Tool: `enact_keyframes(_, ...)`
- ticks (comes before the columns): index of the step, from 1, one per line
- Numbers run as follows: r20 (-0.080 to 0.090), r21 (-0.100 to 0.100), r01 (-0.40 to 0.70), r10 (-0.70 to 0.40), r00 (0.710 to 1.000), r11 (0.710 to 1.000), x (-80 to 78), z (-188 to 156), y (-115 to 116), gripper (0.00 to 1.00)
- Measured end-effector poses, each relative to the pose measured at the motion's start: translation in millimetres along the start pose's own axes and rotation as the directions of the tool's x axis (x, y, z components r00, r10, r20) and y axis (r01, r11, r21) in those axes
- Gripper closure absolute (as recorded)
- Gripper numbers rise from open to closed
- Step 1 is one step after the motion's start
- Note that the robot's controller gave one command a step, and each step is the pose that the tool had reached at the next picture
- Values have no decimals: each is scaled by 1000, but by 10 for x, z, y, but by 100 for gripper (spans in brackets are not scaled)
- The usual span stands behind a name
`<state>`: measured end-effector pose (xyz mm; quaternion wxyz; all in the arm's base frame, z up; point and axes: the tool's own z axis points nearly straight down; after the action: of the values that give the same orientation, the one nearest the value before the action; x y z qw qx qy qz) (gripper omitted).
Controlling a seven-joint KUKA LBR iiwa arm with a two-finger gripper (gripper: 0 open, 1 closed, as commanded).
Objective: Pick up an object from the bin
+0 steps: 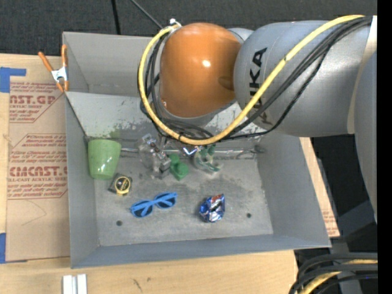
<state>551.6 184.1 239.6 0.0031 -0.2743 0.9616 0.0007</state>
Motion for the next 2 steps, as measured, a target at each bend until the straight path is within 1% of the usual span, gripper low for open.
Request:
enact_keyframes(1, -12, -3, -75, 75, 997, 997, 88, 1031, -36, 100)
enact_keyframes(2, -4, -1, -74, 74, 997, 997, 66, 982, -41, 0)
